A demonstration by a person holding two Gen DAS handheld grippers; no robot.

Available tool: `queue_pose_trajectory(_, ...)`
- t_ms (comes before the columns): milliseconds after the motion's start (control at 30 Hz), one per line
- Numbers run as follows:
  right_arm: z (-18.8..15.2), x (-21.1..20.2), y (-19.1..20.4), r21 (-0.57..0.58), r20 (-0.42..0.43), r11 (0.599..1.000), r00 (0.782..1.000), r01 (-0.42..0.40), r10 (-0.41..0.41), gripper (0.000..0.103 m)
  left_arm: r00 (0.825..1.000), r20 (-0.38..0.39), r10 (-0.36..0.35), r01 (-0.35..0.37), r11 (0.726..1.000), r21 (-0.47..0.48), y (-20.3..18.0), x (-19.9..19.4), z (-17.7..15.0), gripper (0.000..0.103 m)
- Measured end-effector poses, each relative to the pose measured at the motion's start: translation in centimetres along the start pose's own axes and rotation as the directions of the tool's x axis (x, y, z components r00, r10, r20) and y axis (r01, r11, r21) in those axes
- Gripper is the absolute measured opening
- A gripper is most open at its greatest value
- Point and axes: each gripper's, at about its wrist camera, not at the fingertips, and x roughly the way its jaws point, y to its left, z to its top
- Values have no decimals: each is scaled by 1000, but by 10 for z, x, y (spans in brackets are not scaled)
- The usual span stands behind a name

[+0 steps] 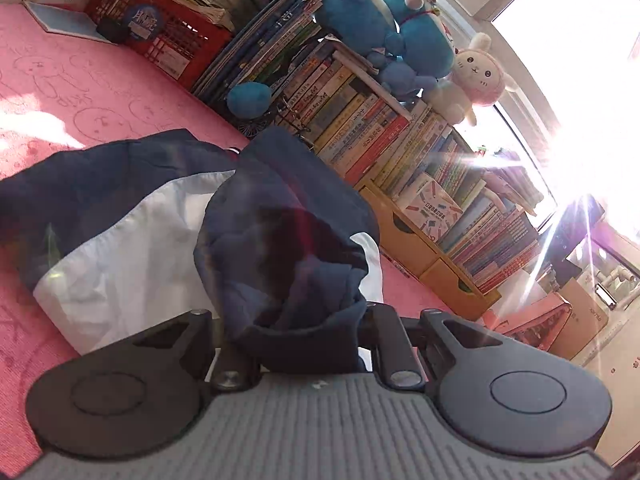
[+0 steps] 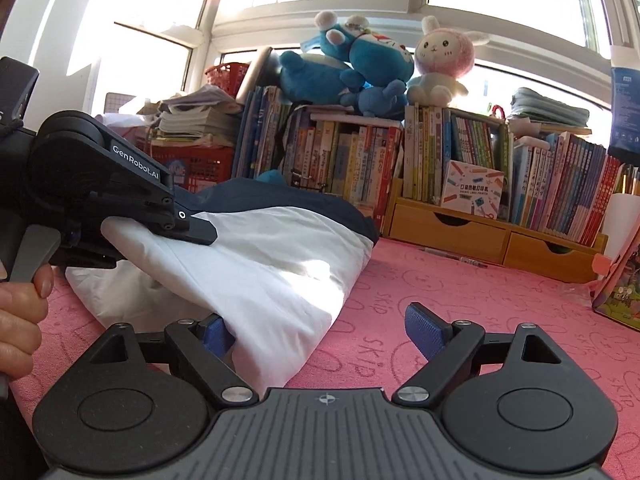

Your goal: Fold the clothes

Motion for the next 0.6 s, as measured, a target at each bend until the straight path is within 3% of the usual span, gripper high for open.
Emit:
queue_pose_trajectory(133, -3, -2, 26, -176, 14, 984, 1000, 24, -22, 92, 996, 64, 68, -74, 993, 87, 4, -9, 17, 14)
queue_pose_trajectory(267, -9, -1, 51, -329, 36, 942, 997, 71, -63, 94, 990, 98, 104, -113, 989, 94, 10, -13, 24, 14)
queue_pose_trajectory(400, -7, 1, 47, -304, 17, 952, 999, 41, -37, 96, 984, 106, 144, -151, 986, 65, 27, -19, 23, 14)
queue_pose_trajectory(467, -6, 2, 43, -282, 7, 959, 1000, 27, -26, 97, 971, 143, 191, -211, 967, 143, 26, -23, 15, 15)
queue_pose_trajectory(600, -5, 3, 43, -275, 0, 961, 1000, 29, -30, 100, 942, 214, 258, -316, 895, 315, 12, -22, 1, 19)
